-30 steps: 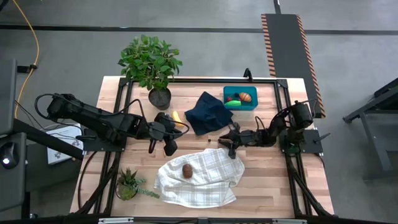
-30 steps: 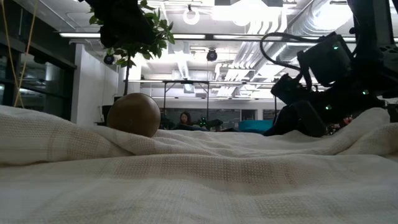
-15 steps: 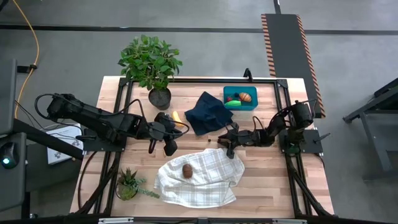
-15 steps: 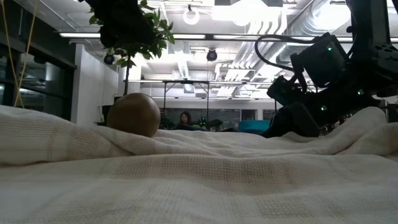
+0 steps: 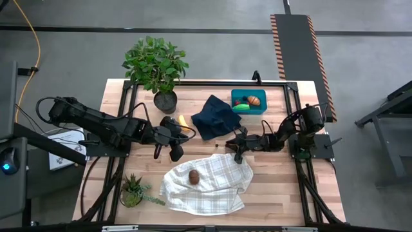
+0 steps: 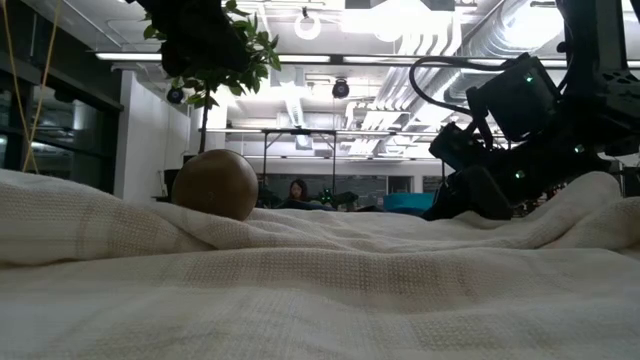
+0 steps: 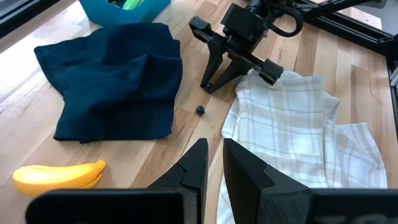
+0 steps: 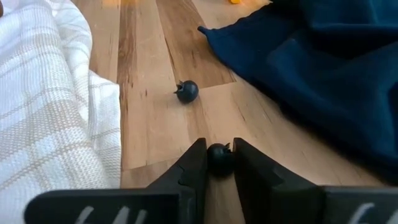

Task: Pick and placing Produce into tupperware
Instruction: Put the right blueberry into the blue bin

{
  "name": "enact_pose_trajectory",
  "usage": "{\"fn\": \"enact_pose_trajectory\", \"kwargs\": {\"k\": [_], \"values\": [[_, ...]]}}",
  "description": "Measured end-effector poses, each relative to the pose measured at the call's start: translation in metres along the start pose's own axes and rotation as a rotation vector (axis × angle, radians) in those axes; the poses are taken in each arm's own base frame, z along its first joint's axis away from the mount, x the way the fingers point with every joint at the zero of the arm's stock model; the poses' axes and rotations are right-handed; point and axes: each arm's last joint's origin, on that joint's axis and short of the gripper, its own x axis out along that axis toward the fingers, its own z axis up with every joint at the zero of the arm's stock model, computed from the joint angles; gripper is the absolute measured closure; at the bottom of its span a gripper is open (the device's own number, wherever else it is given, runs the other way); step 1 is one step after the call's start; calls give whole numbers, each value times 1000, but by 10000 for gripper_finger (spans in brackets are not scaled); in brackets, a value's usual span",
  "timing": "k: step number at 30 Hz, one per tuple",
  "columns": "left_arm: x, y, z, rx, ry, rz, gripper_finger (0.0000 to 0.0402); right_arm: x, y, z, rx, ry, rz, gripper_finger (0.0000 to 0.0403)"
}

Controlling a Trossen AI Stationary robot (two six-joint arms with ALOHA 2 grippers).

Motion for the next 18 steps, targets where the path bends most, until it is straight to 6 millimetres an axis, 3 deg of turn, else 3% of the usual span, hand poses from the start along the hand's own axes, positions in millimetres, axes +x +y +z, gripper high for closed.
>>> {"fn": "enact_pose_trajectory", "kwargs": {"k": [11, 18], "values": [[0, 0, 0, 0, 0, 0, 362, 0, 0, 10, 46, -108, 9, 350], [0, 0, 0, -4, -1, -1, 362, 0, -16, 28, 181, -277, -85, 350]]}}
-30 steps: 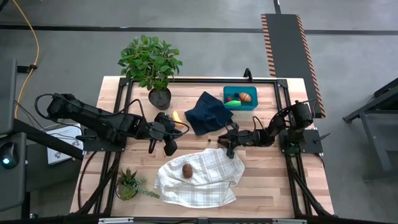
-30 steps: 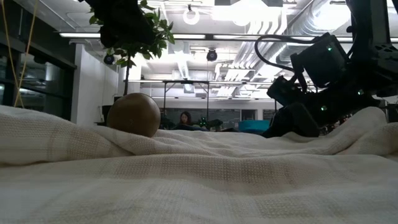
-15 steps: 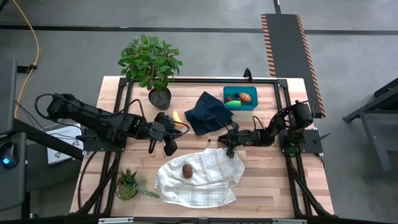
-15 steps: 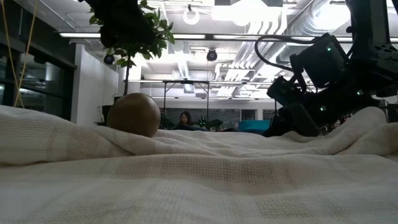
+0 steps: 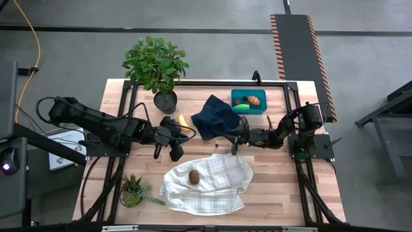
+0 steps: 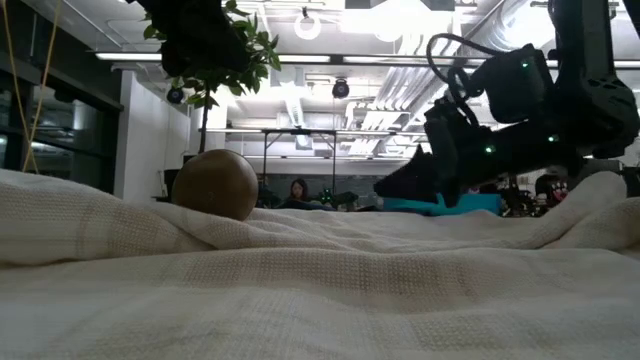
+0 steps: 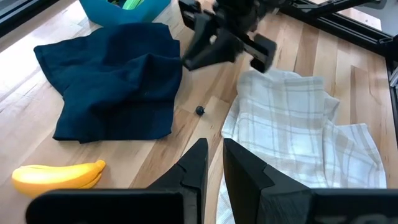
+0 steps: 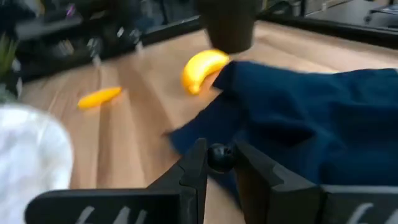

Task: Pick and placing Produce into tupperware
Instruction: Put the right blueberry into the blue bin

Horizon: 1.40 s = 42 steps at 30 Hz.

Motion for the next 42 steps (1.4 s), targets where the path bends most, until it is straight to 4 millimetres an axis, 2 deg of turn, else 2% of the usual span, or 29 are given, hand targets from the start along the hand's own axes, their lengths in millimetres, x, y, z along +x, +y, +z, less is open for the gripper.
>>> {"fn": "enact_pose_trajectory", "kwargs": {"k": [7, 14, 19, 24, 28, 36, 42], "values": [[0, 0, 0, -28, 1, -1, 362, 5, -20, 10, 110, -56, -68, 350], [0, 0, 0, -29, 3, -3, 362, 9, -50, 30, 225, -210, -149, 350], [0, 0, -1, -18, 9, 2, 362, 13, -70, 37, 286, -255, -217, 350], [0, 0, -1, -14, 14, -6, 362, 18, -82, 45, 300, -292, -251, 350], [0, 0, -2, -11, 31, -27, 362, 23, -81, 51, 302, -310, -216, 350], [0, 1, -5, 2, 69, -20, 362, 36, -55, 60, 292, -328, -111, 350], [0, 2, -5, 0, 74, -18, 362, 46, -43, 85, 260, -399, -73, 350]]}}
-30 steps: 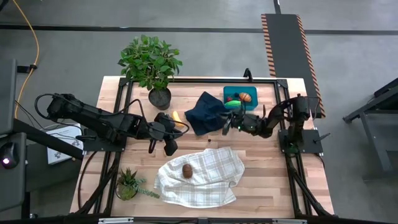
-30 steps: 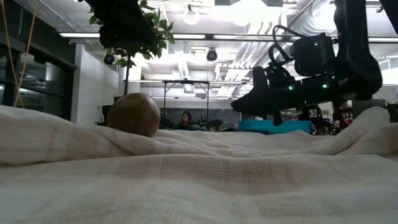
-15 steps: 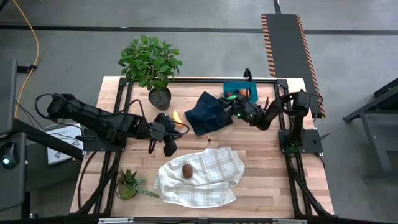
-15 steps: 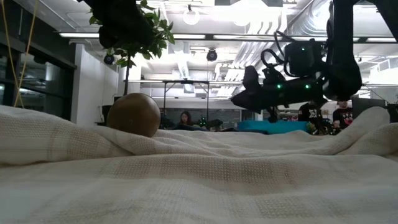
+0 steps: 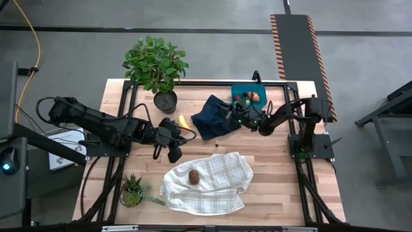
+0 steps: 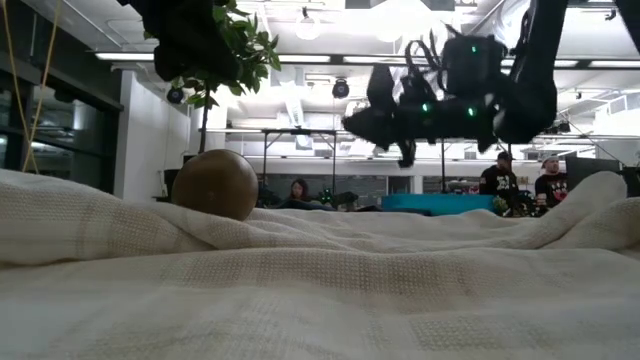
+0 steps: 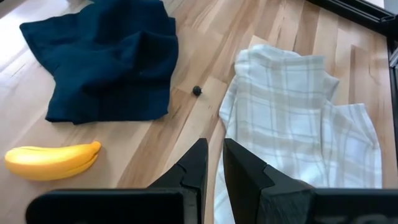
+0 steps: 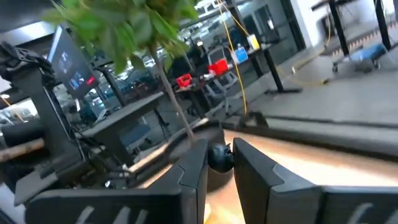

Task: Pick and placing Produce into tupperware
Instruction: Put the right blueberry into the blue bin

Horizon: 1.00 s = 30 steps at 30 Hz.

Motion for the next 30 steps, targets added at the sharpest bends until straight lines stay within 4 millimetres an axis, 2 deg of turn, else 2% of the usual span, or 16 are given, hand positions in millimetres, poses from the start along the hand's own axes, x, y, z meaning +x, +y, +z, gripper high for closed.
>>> {"fn": "enact_pose_trajectory", "kwargs": {"k": [5, 10, 15, 22, 25, 30], "values": [[0, 0, -1, 0, 15, -17, 362, 10, 10, 38, -96, 2, -31, 350], [0, 0, -1, -8, 20, -22, 362, 9, 16, 84, -181, 86, -108, 350], [0, 0, -1, -11, 19, -22, 362, -8, 15, 122, -196, 183, -202, 350], [0, -1, -1, -93, 18, -23, 362, -32, 20, 185, -147, 251, -321, 350], [0, -1, -1, -115, 26, -33, 362, -37, 21, 209, -143, 322, -396, 350], [0, -1, -1, -124, 32, -45, 362, -39, 20, 239, -152, 470, -501, 350]]}}
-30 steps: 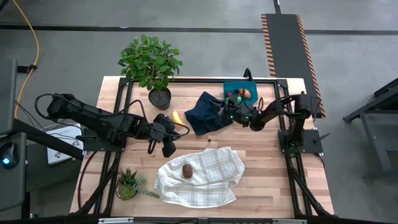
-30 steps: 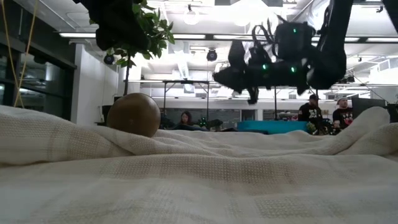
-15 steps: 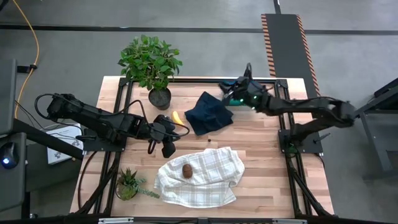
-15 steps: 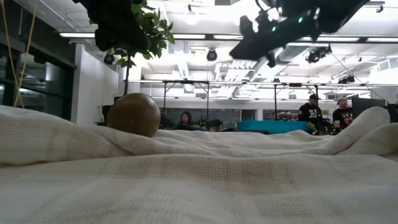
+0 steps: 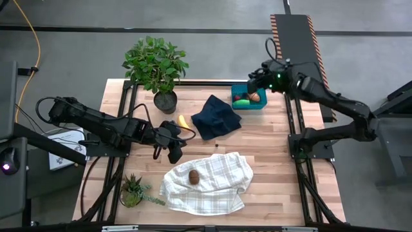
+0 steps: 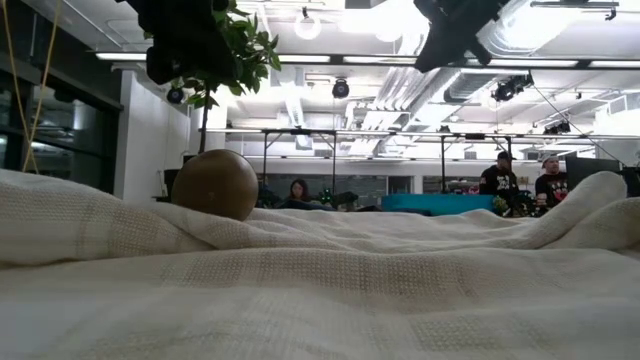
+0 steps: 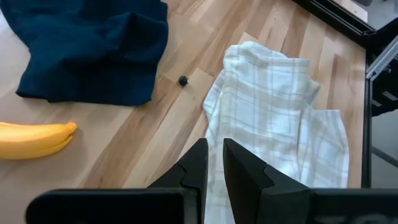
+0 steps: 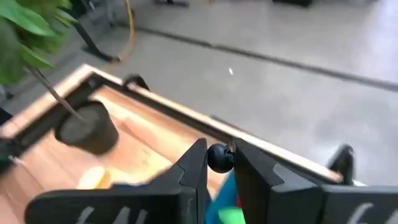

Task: Pick and placing Produce into tupperware
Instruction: Put the right blueberry into the blue bin

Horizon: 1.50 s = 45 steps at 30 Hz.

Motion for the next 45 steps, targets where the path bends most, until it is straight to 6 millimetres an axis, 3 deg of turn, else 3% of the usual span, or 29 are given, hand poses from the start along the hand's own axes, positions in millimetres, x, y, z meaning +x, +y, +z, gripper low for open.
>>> {"fn": "enact_pose_trajectory", "kwargs": {"k": [5, 9, 20, 25, 32, 45], "values": [[0, 0, 0, -35, -1, -1, 362, 2, -12, 19, 64, 115, -22, 350], [0, 0, 0, -54, 9, -12, 362, 15, -23, 28, 119, 208, -14, 350], [0, -1, -1, -97, 35, -39, 362, 80, -50, 35, 108, 574, -99, 350], [0, -1, -1, -120, 36, -38, 362, 111, -55, 30, 81, 668, -120, 350], [0, -1, -1, -123, 38, -36, 362, 146, -60, 9, 89, 809, -113, 350], [0, -1, -1, -123, 38, -35, 362, 172, -68, -14, 99, 958, -116, 350]]}}
